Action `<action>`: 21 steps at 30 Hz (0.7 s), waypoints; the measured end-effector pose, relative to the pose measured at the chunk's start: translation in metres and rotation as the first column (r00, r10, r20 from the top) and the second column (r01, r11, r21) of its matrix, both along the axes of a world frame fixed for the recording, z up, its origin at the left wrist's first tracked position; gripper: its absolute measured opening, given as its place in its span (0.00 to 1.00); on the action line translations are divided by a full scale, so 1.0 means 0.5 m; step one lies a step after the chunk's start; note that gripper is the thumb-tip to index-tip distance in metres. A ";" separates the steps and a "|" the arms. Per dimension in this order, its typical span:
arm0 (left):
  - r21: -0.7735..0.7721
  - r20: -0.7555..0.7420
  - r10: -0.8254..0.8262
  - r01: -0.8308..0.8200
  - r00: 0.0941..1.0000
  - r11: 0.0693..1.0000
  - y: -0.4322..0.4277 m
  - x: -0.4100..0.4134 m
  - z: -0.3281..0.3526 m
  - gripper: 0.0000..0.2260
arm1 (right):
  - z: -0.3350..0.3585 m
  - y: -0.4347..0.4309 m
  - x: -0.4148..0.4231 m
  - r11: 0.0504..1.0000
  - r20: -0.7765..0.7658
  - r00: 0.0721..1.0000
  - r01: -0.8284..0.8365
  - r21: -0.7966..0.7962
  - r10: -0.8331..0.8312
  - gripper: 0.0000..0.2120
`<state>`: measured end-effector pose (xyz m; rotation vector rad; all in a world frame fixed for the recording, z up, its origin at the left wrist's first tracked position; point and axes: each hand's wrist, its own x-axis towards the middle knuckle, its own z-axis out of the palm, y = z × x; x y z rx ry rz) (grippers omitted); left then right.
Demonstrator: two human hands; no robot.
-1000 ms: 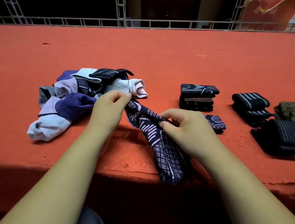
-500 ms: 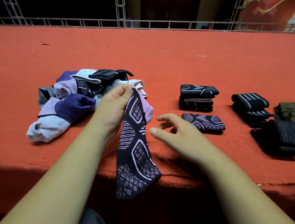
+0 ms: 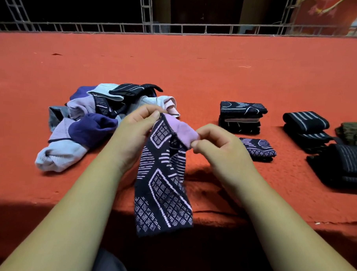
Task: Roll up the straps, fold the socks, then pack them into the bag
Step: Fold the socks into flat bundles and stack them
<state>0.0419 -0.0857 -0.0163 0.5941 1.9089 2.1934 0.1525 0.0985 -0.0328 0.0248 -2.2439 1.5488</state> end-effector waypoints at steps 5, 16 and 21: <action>-0.096 -0.213 -0.079 0.060 0.974 0.994 -0.011 -0.004 0.009 0.10 | 0.015 0.005 -0.006 0.986 0.009 0.997 0.071 -0.149 -0.070 0.04; -0.466 -0.697 -0.279 -0.122 0.660 0.876 0.011 0.026 0.022 0.13 | 0.022 0.018 0.005 0.990 0.047 0.995 0.094 -0.104 -0.090 0.10; -0.419 -0.701 -0.192 -0.178 0.687 0.890 0.019 0.016 0.002 0.03 | 0.010 0.014 0.005 0.995 0.087 0.991 0.101 -0.024 -0.098 0.18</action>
